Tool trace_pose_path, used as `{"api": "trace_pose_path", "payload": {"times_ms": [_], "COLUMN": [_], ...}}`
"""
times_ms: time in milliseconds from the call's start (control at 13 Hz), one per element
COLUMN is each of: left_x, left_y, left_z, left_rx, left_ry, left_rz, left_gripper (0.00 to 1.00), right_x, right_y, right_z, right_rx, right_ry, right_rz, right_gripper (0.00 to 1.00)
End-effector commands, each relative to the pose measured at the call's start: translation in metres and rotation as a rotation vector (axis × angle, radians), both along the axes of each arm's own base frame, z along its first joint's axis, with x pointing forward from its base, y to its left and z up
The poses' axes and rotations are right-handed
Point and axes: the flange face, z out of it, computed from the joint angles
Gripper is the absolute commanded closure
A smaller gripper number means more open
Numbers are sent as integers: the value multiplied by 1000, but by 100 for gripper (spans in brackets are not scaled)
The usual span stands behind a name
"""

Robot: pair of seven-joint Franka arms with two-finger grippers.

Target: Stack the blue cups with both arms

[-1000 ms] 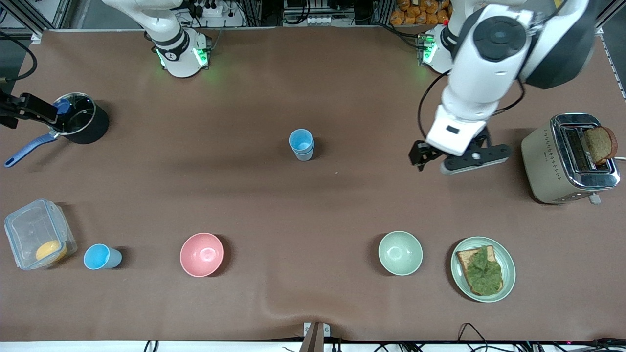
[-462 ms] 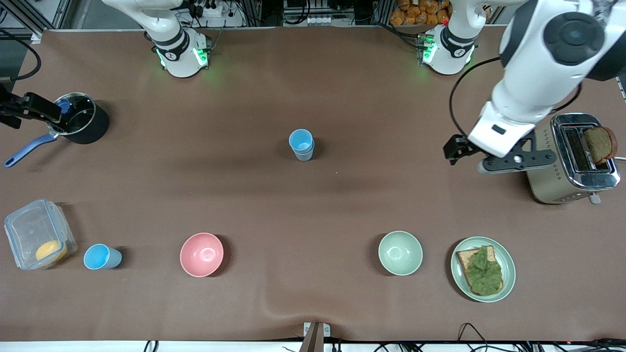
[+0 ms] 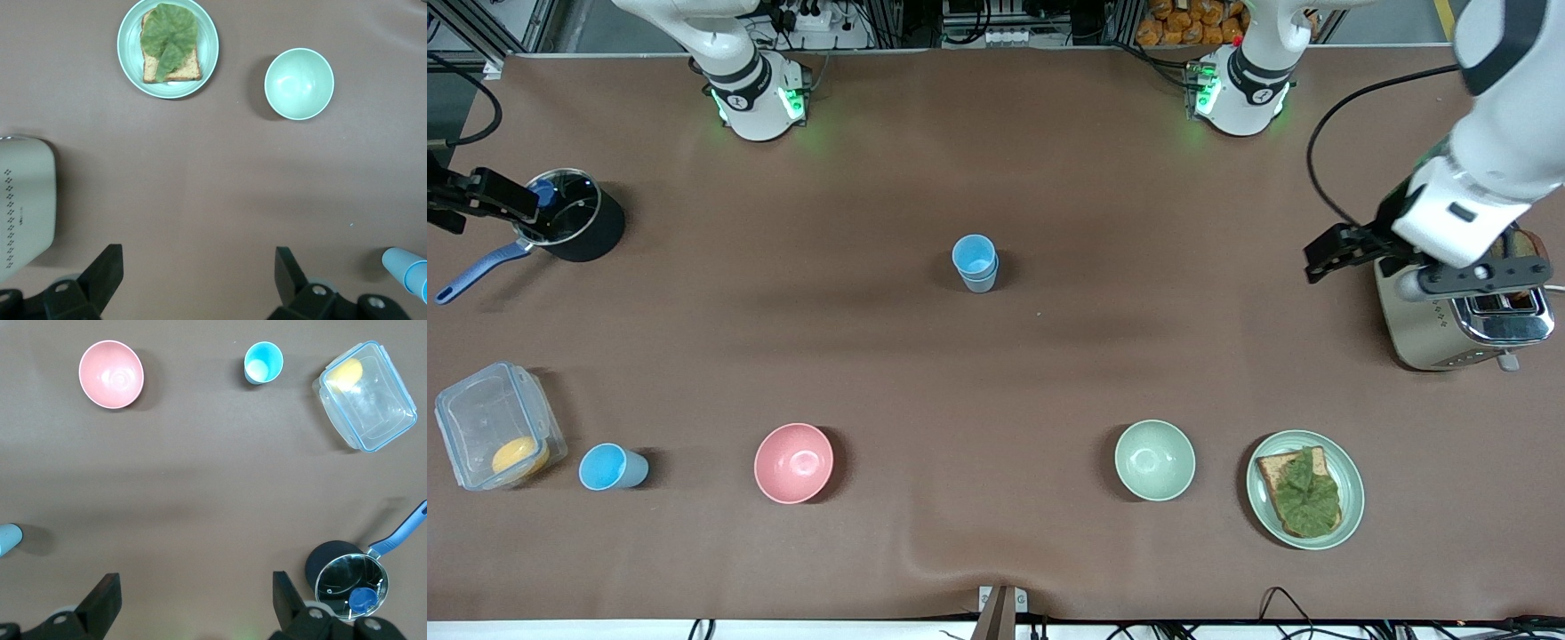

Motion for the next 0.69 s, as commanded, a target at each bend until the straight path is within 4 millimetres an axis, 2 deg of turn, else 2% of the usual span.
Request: {"api": "trace_pose_path", "payload": {"times_ms": [0,231,308,538,615], "left_x": [-16,-17,-13,-13,-13], "left_y": [-2,2,13,20,29], "left_z": [15,16,16,16,16], "left_rx": [-12,2,4,3,4], "left_ry": [5,0,-2,0,6], "left_rz": [-20,-39,-72,-81,-66], "left_gripper": [0,0,0,0,0], "right_x": [1,1,0,-2,-2], "right_y": [-1,-1,0,-2,-1], "right_z": [5,5,6,9,9], "right_rx": [4,4,4,5,5], "right_ry": [1,3,4,4,7], "right_rz": [6,6,8,3,5], "right_gripper": [0,0,0,0,0]}}
